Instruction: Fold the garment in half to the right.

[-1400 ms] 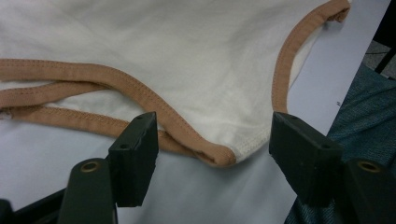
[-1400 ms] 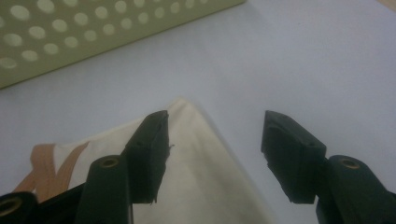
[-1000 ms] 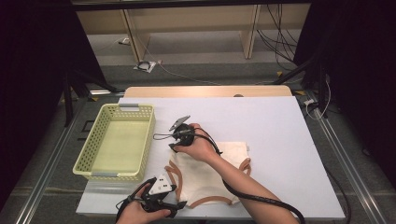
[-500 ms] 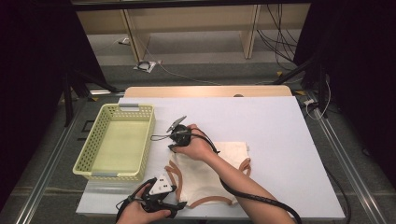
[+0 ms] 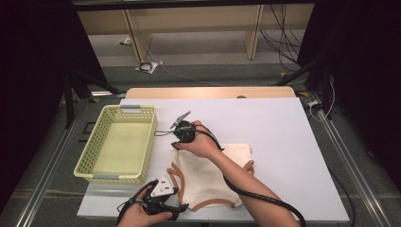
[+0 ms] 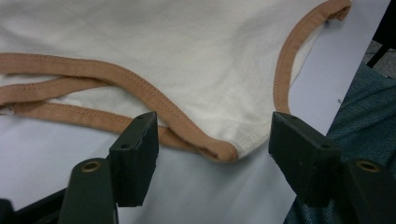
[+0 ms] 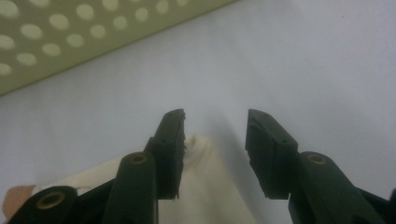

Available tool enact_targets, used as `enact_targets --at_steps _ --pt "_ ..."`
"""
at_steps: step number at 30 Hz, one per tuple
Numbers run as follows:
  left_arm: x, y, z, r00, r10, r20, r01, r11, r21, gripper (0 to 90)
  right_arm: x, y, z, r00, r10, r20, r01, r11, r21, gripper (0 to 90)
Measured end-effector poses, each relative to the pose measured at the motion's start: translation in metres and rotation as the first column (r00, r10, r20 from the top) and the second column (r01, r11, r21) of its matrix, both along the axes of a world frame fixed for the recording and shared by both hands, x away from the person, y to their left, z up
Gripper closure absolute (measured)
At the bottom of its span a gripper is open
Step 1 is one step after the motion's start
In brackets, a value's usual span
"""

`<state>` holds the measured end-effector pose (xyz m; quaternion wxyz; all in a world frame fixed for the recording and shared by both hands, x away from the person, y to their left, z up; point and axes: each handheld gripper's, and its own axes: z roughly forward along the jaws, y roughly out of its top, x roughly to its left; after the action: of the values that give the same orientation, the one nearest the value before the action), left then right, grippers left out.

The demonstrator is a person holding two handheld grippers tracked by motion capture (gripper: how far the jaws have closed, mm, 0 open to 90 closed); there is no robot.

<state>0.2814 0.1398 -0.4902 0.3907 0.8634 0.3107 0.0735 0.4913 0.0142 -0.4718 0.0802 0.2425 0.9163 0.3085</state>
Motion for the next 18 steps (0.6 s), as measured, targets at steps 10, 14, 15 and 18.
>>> enact_targets --at_steps 10,14,15,18 --pt "0.001 0.001 -0.001 1.0 -0.001 -0.003 0.001 1.0 0.0 33.5 -0.003 0.003 -0.006 0.9999 0.016 0.006 -0.016 0.9999 0.005 63.1" --pt "0.001 0.001 0.0 1.0 0.003 -0.003 -0.003 1.0 -0.002 33.5 -0.002 0.0 0.016 0.9998 0.0 0.022 -0.001 0.9981 0.061 64.1" --pt "0.001 0.001 -0.001 1.0 0.0 -0.003 0.0 1.0 0.0 33.6 -0.001 -0.002 0.019 0.9993 0.005 0.036 -0.006 0.9989 0.046 64.4" --pt "0.0 0.0 -0.001 1.0 -0.005 -0.003 0.005 1.0 0.003 33.6 0.001 -0.008 0.017 0.999 0.003 0.045 -0.004 0.9999 0.014 64.5"
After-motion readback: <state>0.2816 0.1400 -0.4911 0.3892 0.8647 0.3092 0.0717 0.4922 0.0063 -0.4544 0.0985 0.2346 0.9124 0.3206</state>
